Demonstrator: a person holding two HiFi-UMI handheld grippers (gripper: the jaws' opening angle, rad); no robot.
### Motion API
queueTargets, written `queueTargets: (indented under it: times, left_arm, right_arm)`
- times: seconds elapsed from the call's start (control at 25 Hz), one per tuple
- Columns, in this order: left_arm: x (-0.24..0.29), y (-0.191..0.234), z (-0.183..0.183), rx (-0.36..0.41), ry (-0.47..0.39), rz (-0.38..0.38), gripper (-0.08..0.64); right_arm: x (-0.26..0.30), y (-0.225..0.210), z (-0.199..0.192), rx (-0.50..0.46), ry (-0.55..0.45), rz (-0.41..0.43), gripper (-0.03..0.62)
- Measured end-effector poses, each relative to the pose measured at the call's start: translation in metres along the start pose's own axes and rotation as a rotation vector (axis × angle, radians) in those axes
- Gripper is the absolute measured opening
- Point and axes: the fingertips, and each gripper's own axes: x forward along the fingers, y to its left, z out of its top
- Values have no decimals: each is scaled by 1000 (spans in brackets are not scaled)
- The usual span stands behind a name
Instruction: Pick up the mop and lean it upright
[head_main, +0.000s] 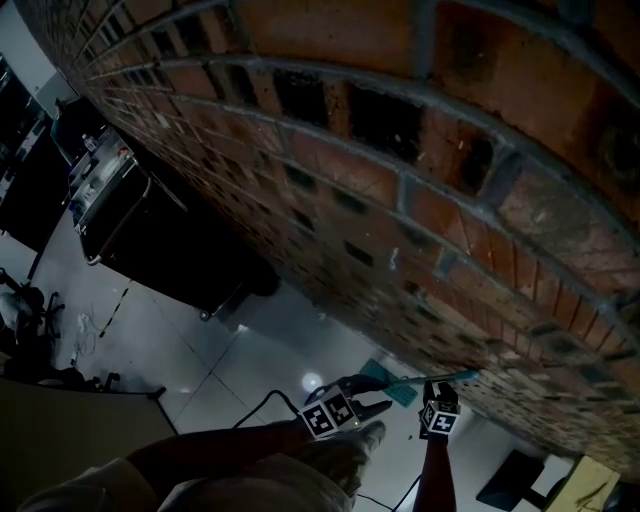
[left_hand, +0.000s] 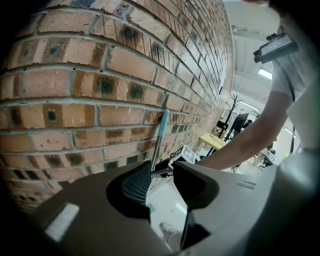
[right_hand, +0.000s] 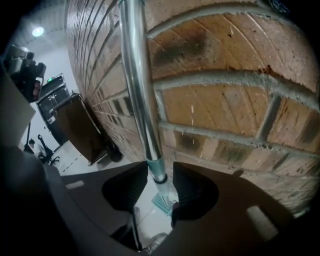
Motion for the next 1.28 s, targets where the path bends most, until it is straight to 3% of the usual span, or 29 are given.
queueTargets:
  times: [0.4, 0.72, 1.28]
  left_arm:
    - [-12, 12, -5, 10, 18, -11, 158]
    - [-25, 15, -2, 48, 26, -45, 158]
    - [-44, 11, 5, 88, 4, -89, 158]
  right_arm:
    - [26, 8, -11, 20, 20, -18, 151]
    - [35, 0, -12, 80, -27, -95, 120]
    - [-15, 23, -25, 53, -73, -172, 106]
